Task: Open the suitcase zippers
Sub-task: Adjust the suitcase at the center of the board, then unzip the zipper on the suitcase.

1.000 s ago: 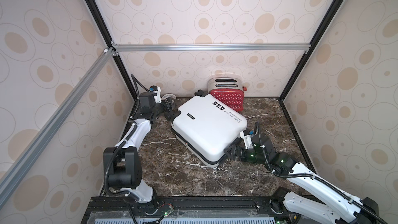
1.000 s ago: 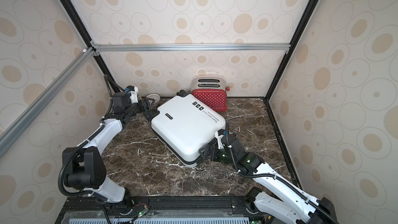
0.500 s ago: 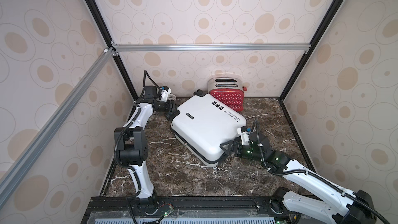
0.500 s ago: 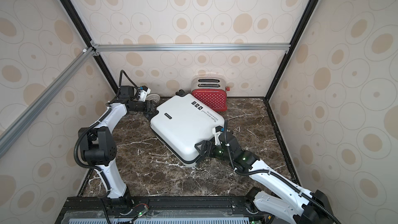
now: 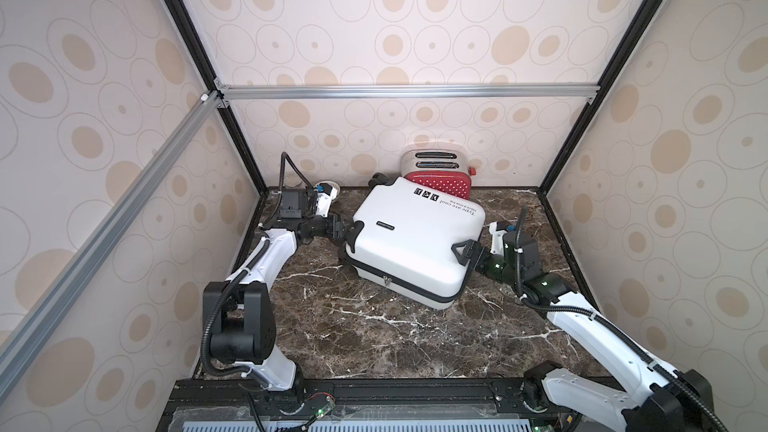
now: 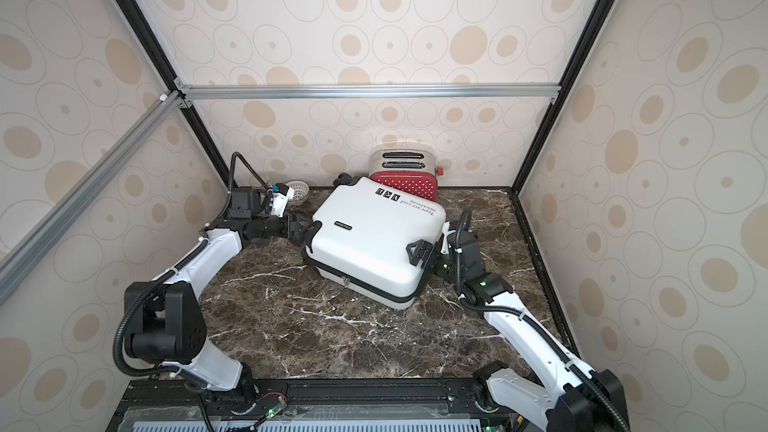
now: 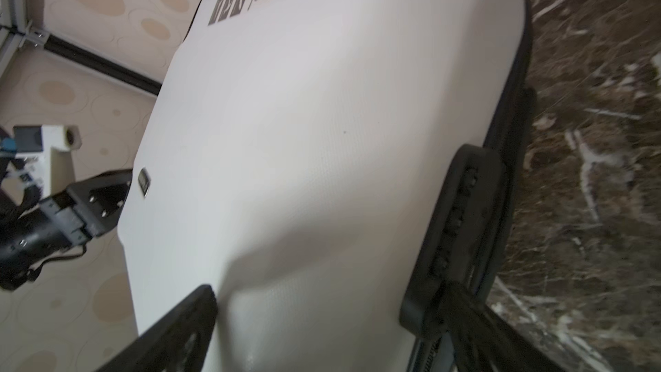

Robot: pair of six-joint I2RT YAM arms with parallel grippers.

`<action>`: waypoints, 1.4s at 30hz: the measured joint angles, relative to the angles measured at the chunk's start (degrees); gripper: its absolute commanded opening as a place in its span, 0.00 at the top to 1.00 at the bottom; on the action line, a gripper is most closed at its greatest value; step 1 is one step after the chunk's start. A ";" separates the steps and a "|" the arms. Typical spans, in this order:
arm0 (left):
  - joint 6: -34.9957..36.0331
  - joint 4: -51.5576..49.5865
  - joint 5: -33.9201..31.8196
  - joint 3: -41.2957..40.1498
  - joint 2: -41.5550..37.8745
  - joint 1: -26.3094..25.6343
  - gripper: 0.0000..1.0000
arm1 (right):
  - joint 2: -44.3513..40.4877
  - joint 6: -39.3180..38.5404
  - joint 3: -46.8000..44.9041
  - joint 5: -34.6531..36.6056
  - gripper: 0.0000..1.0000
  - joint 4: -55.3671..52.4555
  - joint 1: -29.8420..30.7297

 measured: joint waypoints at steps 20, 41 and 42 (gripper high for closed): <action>-11.08 18.47 -4.55 -17.29 -22.32 -9.88 0.35 | -5.60 -26.23 8.79 3.69 0.29 -7.08 -1.92; -9.18 32.89 -3.26 -17.84 -11.89 -17.77 0.40 | -8.57 -42.86 -26.91 24.57 0.50 21.07 35.58; -9.09 32.94 -3.30 -17.84 -11.85 -17.77 0.39 | -7.21 -42.82 -27.67 25.44 0.50 23.43 35.63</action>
